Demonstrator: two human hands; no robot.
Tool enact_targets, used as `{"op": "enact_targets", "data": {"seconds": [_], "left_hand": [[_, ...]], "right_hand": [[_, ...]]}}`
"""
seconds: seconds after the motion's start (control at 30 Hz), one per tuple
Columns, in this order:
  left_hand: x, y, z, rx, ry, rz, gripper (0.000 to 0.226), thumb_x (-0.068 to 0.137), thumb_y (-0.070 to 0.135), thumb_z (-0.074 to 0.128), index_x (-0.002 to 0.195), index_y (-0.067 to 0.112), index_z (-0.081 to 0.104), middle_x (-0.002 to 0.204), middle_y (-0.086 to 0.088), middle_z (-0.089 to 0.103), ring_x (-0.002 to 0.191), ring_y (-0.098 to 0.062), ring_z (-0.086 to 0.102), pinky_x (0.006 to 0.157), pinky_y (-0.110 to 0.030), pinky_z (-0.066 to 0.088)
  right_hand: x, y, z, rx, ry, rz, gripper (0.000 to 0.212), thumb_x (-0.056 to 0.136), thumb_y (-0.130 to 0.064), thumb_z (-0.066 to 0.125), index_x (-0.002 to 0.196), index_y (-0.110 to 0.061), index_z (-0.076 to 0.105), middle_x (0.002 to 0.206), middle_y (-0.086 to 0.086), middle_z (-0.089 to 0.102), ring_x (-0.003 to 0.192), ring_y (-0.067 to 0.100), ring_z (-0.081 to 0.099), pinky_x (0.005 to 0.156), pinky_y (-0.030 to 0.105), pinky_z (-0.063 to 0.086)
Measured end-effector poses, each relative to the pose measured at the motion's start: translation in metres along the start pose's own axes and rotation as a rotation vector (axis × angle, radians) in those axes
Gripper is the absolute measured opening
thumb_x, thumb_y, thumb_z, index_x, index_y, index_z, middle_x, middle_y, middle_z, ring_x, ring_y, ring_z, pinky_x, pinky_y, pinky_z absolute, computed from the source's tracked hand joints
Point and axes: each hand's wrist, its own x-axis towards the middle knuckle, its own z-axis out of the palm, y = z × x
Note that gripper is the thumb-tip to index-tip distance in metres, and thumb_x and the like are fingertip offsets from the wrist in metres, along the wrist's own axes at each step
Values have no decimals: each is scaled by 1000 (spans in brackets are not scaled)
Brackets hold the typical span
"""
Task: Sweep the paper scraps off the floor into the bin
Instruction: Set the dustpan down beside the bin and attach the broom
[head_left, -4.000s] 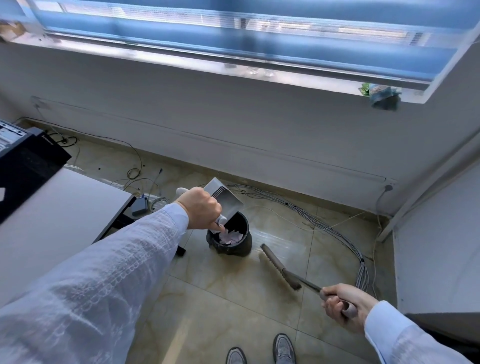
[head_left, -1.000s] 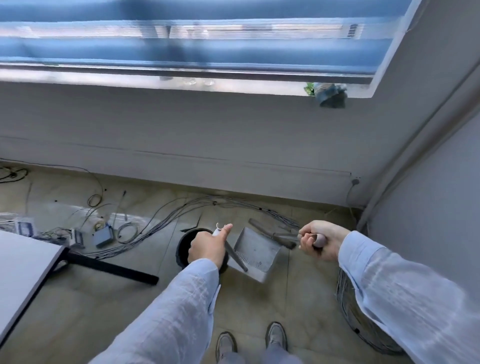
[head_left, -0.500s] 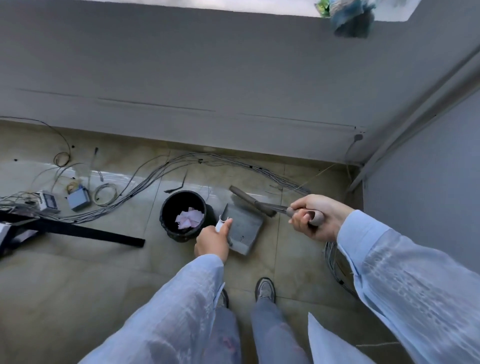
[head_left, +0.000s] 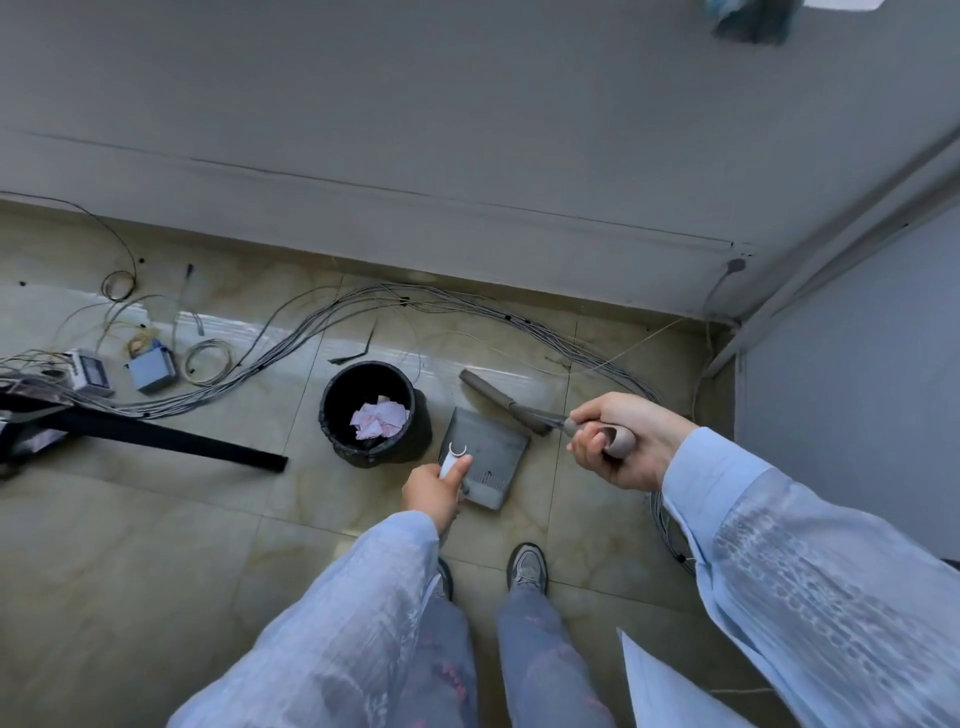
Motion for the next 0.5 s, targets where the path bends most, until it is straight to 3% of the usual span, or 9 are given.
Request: {"op": "enact_targets", "data": {"seconds": [0.13, 0.23, 0.33, 0.43, 0.5], "left_hand": [[1, 1, -15, -38, -126, -41, 53, 89, 51, 60, 58, 8, 54, 55, -10, 59, 50, -25, 56, 67, -36, 51], [5, 9, -29, 63, -221, -106, 71, 86, 73, 39, 71, 7, 62, 73, -14, 68, 70, -30, 66, 72, -35, 56], [11, 17, -49, 178, -216, -65, 64, 95, 62, 31, 80, 7, 61, 80, -13, 67, 73, -28, 63, 64, -31, 52], [22, 19, -72, 476, -152, 147, 35, 96, 43, 47, 102, 12, 61, 106, -11, 68, 100, -29, 64, 87, -34, 48], [26, 25, -85, 581, -199, 290, 29, 94, 30, 56, 120, 16, 57, 117, -6, 63, 111, -25, 60, 95, -32, 44]], "right_hand": [[-6, 0, 5, 2, -10, 8, 17, 97, -13, 40, 81, -7, 40, 36, 1, 39, 22, 7, 40, 24, 10, 33], [-14, 2, 13, 4, -16, 14, 18, 97, -13, 40, 80, -6, 40, 36, 1, 39, 22, 7, 40, 24, 11, 33], [-23, 5, 23, 7, -26, 23, 17, 97, -14, 40, 82, -7, 40, 37, 1, 40, 22, 7, 40, 24, 11, 34], [-33, 8, 36, 23, -31, 26, 14, 97, -14, 41, 86, -7, 39, 39, 2, 40, 22, 8, 40, 25, 11, 36], [-42, 9, 45, 38, -42, 21, 12, 97, -14, 41, 87, -7, 39, 41, 2, 41, 23, 8, 41, 26, 11, 37]]}}
